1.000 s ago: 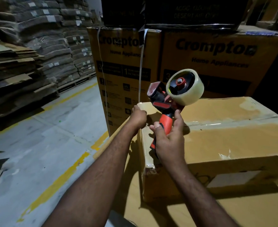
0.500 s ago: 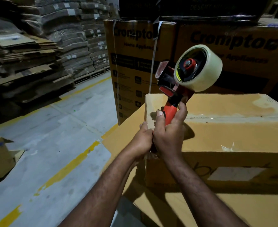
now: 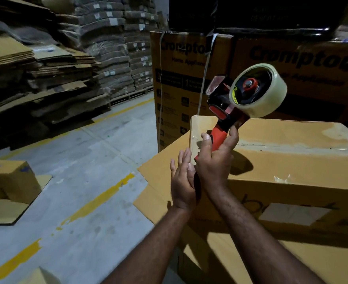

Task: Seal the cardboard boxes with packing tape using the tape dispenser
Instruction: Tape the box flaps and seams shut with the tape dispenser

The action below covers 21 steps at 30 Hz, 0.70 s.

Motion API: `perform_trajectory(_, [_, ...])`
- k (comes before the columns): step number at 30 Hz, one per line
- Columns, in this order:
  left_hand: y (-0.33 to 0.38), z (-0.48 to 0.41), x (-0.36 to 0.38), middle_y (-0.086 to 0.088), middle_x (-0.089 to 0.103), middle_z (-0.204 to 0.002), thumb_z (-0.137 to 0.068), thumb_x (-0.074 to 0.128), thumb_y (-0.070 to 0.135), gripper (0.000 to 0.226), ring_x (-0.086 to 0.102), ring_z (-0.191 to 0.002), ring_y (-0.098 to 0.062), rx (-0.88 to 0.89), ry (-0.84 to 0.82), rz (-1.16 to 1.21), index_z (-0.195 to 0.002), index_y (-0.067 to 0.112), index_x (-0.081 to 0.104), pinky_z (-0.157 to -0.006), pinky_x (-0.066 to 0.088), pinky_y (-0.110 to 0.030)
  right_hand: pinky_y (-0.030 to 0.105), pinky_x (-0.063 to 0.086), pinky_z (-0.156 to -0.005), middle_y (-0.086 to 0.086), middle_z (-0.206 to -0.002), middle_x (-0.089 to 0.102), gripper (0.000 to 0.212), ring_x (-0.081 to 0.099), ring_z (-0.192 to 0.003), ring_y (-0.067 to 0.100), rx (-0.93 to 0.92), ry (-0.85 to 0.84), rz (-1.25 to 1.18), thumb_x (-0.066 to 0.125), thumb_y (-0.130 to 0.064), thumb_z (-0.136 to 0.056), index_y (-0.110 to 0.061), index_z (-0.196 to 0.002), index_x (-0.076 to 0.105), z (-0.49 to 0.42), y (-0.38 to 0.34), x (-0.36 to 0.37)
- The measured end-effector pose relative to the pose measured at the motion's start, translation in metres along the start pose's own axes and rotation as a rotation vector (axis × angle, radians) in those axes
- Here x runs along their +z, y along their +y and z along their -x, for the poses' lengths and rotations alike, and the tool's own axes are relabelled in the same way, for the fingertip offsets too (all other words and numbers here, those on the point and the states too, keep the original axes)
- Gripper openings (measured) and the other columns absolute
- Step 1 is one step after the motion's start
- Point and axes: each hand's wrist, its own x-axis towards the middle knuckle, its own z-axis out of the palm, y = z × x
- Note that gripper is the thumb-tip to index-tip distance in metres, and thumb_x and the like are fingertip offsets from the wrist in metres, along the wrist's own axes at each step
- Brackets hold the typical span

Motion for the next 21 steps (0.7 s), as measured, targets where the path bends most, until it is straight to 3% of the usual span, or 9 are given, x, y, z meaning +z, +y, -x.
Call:
perform_trajectory(2, [-0.002, -0.005, 0.003, 0.008, 0.043, -0.151, -0.103, 0.011, 0.064, 0.082, 0.025, -0.148, 0.004, 0.062, 0.026, -0.030, -0.146, 0.007, 0.051, -0.124, 0.026, -0.042, 0.042, 0.060, -0.056, 0.002, -0.095, 0.068, 0.059, 0.069, -0.072, 0.012, 0.024, -0.029, -0.048, 0.054, -0.032, -0.102, -0.031, -0.150, 0.019, -0.004, -0.004, -0.007])
perform_trajectory(5, [-0.003, -0.014, -0.001, -0.005, 0.053, -0.149, -0.105, 0.017, 0.057, 0.074, 0.048, -0.141, -0.019, 0.084, 0.004, -0.096, -0.143, 0.006, 0.055, -0.113, 0.044, -0.042, 0.032, 0.061, -0.063, -0.001, -0.101, 0.069, 0.068, 0.071, -0.082, 0.008, 0.123, -0.085, -0.127, 0.056, -0.021, -0.102, -0.022, -0.156, 0.016, -0.009, -0.009, -0.028])
perform_trajectory(8, [0.000, -0.020, -0.015, -0.003, 0.057, -0.147, -0.101, 0.020, 0.051, 0.068, 0.055, -0.132, -0.016, 0.065, -0.045, -0.175, -0.145, 0.012, 0.055, -0.103, 0.047, -0.022, 0.039, 0.061, -0.078, -0.001, -0.110, 0.068, 0.074, 0.071, -0.098, 0.013, 0.233, -0.132, -0.170, 0.057, -0.019, -0.101, -0.026, -0.159, 0.011, -0.010, -0.007, -0.059])
perform_trajectory(10, [-0.003, -0.026, -0.024, -0.001, 0.058, -0.145, -0.099, 0.021, 0.052, 0.068, 0.053, -0.128, -0.007, 0.088, -0.068, -0.206, -0.144, 0.015, 0.057, -0.098, 0.042, -0.011, 0.043, 0.061, -0.078, 0.001, -0.117, 0.067, 0.075, 0.071, -0.100, 0.012, 0.279, -0.141, -0.160, 0.058, -0.020, -0.100, -0.031, -0.159, 0.011, -0.007, -0.003, -0.084])
perform_trajectory(13, [-0.004, -0.037, -0.037, 0.003, 0.062, -0.141, -0.097, 0.033, 0.045, 0.057, 0.057, -0.127, -0.009, 0.105, -0.085, -0.195, -0.136, 0.020, 0.065, -0.100, 0.051, -0.027, 0.030, 0.061, -0.070, 0.000, -0.120, 0.065, 0.075, 0.071, -0.098, 0.010, 0.276, -0.108, -0.145, 0.057, -0.021, -0.100, -0.032, -0.158, 0.011, 0.001, 0.002, -0.122])
perform_trajectory(17, [-0.007, -0.052, -0.049, 0.003, 0.067, -0.135, -0.089, 0.034, 0.047, 0.057, 0.060, -0.121, -0.013, 0.166, -0.103, -0.301, -0.127, 0.026, 0.071, -0.095, 0.052, -0.036, 0.032, 0.058, -0.077, -0.018, -0.100, 0.072, 0.075, 0.071, -0.100, 0.014, 0.230, -0.038, -0.095, 0.056, -0.020, -0.101, -0.030, -0.159, 0.010, 0.001, 0.006, -0.171])
perform_trajectory(19, [-0.008, -0.064, -0.059, -0.004, 0.074, -0.118, -0.088, 0.033, 0.046, 0.052, 0.070, -0.105, -0.017, 0.125, -0.126, -0.330, -0.123, 0.038, 0.070, -0.078, 0.054, -0.032, 0.027, 0.058, -0.072, -0.007, -0.106, 0.070, 0.074, 0.072, -0.099, 0.015, 0.233, 0.006, -0.096, 0.056, -0.018, -0.101, -0.028, -0.158, 0.012, 0.000, 0.008, -0.193])
perform_trajectory(21, [-0.003, -0.073, -0.072, -0.002, 0.074, -0.083, -0.088, 0.034, 0.042, 0.042, 0.072, -0.072, -0.009, 0.050, -0.168, -0.353, -0.114, 0.055, 0.064, -0.057, 0.046, -0.023, 0.026, 0.058, -0.071, 0.000, -0.104, 0.071, 0.073, 0.072, -0.097, 0.015, 0.231, 0.042, -0.076, 0.056, -0.018, -0.100, -0.027, -0.159, 0.013, 0.003, 0.010, -0.211])
